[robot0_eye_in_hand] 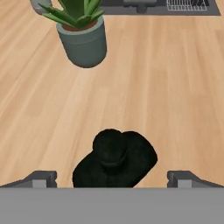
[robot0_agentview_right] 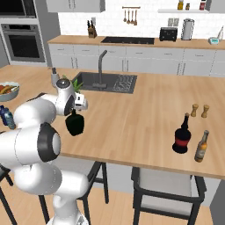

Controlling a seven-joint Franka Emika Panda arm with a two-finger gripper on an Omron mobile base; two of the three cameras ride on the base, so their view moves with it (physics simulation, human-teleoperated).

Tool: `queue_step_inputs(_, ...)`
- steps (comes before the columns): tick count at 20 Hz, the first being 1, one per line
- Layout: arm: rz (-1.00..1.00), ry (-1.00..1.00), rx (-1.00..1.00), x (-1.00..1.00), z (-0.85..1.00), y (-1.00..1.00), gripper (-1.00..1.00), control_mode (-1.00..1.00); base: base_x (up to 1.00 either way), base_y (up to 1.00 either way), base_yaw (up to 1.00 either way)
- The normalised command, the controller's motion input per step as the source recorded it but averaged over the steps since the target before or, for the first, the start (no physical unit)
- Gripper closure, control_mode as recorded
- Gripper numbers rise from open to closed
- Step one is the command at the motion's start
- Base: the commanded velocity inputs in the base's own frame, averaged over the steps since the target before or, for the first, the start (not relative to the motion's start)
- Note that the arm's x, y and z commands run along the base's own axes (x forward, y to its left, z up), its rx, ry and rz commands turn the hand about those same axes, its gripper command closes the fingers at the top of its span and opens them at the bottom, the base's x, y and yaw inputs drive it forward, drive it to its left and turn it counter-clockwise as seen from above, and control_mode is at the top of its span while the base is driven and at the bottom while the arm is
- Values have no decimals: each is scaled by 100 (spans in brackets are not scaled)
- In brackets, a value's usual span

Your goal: Move the plastic bottles in the middle to the plastics group, and the glass bottles in the middle to the glass group.

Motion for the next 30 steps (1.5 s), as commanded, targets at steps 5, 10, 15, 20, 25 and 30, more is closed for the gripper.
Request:
queue_step_inputs(5,0,0,0,29,0,0,-100,-100,0,0,0)
queue_step_inputs(10,0,0,0,14,-11,4,-100,-100,0,0,0)
queue_step_inputs(15,0,0,0,1,-19,2,-100,-100,0,0,0)
queue_step_inputs(20,0,0,0,0,-21,4,-100,-100,0,0,0)
queue_step_inputs(25,0,0,0,0,-1,1,-100,-100,0,0,0)
queue_step_inputs(30,0,0,0,3,0,0,-100,-100,0,0,0)
